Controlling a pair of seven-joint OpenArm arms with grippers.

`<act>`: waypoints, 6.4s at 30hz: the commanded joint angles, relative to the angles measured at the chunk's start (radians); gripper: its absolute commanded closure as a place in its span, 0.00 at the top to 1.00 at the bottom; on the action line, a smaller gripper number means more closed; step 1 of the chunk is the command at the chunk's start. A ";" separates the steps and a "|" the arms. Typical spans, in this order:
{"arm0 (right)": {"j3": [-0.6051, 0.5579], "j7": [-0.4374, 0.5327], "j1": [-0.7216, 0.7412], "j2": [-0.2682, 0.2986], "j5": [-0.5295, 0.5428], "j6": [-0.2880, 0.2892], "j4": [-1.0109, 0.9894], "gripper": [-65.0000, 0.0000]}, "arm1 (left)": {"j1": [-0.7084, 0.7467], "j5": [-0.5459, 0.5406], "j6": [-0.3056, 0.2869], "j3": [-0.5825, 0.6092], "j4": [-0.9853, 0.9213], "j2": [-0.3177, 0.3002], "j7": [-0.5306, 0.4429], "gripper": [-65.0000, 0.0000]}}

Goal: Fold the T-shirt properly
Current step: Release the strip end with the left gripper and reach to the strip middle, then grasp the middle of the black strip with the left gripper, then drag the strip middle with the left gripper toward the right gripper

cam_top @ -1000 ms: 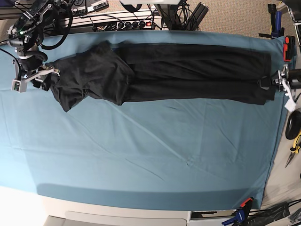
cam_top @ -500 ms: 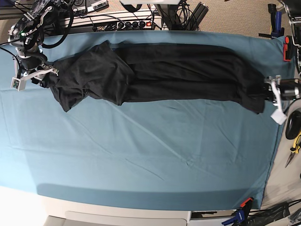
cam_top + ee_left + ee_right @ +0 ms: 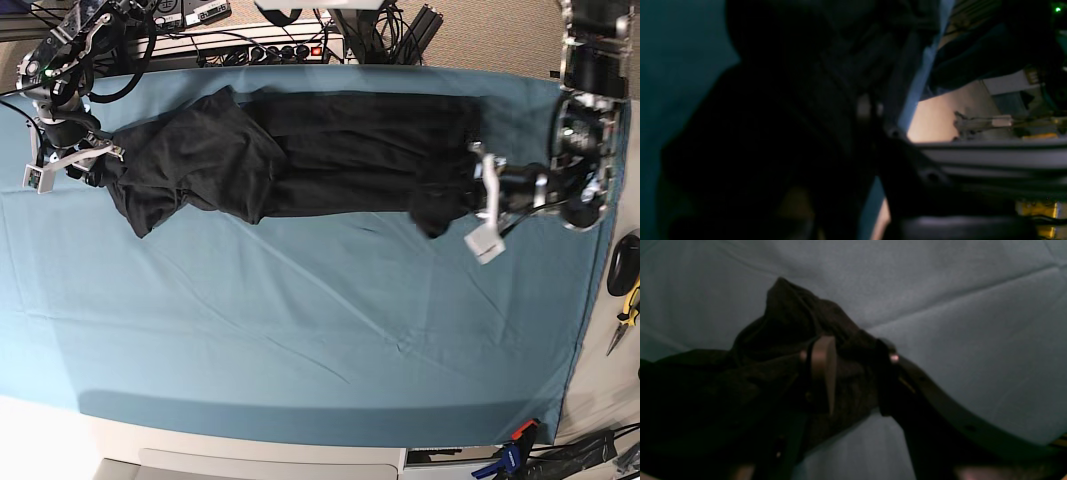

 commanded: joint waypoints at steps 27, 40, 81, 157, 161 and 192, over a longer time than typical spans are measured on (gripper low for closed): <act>0.003 0.022 0.006 0.016 0.009 -0.001 0.015 0.32 | -0.082 0.186 -0.005 0.180 0.015 0.262 -0.133 0.00; 0.003 0.022 0.006 0.016 0.007 -0.001 0.015 0.32 | -0.081 0.208 -0.005 0.182 0.015 0.311 -0.147 0.00; 0.003 0.027 0.006 0.013 0.006 -0.001 0.015 0.32 | -0.043 0.491 0.122 0.123 0.016 0.292 -0.245 0.00; 0.003 0.033 0.005 0.013 0.013 -0.001 0.015 0.32 | 0.019 0.192 -0.005 0.123 0.150 0.318 -0.035 0.00; 0.003 0.034 0.006 0.014 0.013 -0.001 0.015 0.32 | 0.027 0.446 0.089 0.122 0.191 0.280 -0.138 0.00; -0.035 0.035 0.006 0.013 0.013 -0.001 0.015 0.32 | 0.212 0.813 0.304 0.123 0.292 0.295 -0.320 0.00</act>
